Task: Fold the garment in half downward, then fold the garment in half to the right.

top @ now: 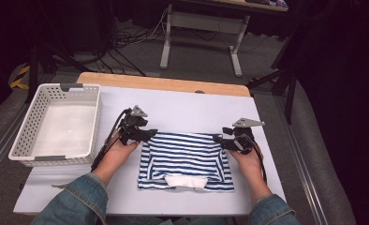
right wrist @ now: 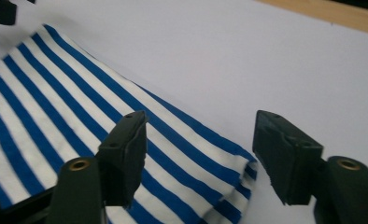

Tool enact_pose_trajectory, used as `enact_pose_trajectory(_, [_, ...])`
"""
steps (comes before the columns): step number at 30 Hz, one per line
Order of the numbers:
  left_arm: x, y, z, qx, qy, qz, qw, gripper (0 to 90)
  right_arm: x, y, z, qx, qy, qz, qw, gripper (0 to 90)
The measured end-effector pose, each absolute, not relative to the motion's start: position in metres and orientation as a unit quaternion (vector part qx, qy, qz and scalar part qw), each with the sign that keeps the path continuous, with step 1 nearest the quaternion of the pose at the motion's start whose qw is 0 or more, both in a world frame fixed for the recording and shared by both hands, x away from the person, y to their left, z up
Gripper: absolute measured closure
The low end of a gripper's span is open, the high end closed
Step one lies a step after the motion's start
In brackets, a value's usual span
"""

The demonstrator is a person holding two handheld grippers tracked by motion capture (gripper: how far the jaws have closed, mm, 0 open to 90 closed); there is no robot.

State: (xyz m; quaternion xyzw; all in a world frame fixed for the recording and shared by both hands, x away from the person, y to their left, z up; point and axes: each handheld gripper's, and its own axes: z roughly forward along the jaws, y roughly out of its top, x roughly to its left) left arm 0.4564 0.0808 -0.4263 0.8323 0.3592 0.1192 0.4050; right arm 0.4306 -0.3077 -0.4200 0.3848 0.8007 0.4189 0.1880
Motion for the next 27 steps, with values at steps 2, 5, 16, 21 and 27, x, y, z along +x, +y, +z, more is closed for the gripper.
enact_pose_trajectory(2, [0.453, 0.082, -0.421, 0.829, 0.357, 0.123, 0.412, 36.7, 0.425, -0.305, -0.416, 0.380, 0.797, 0.431, 0.185, 32.6])
enact_pose_trajectory(5, [0.450, 0.083, -0.417, 0.825, 0.357, 0.119, 0.422, 34.8, 0.416, -0.298, -0.410, 0.366, 0.797, 0.445, 0.182, 29.6])
enact_pose_trajectory(16, [0.445, 0.086, -0.410, 0.824, 0.353, 0.121, 0.426, 24.4, 0.401, -0.272, -0.397, 0.320, 0.805, 0.472, 0.162, 25.7])
enact_pose_trajectory(21, [0.445, 0.086, -0.410, 0.823, 0.356, 0.110, 0.429, 23.8, 0.393, -0.256, -0.394, 0.266, 0.820, 0.486, 0.141, 25.7])
enact_pose_trajectory(27, [0.444, 0.088, -0.410, 0.825, 0.351, 0.104, 0.429, 22.1, 0.386, -0.240, -0.396, 0.248, 0.828, 0.486, 0.124, 19.6])
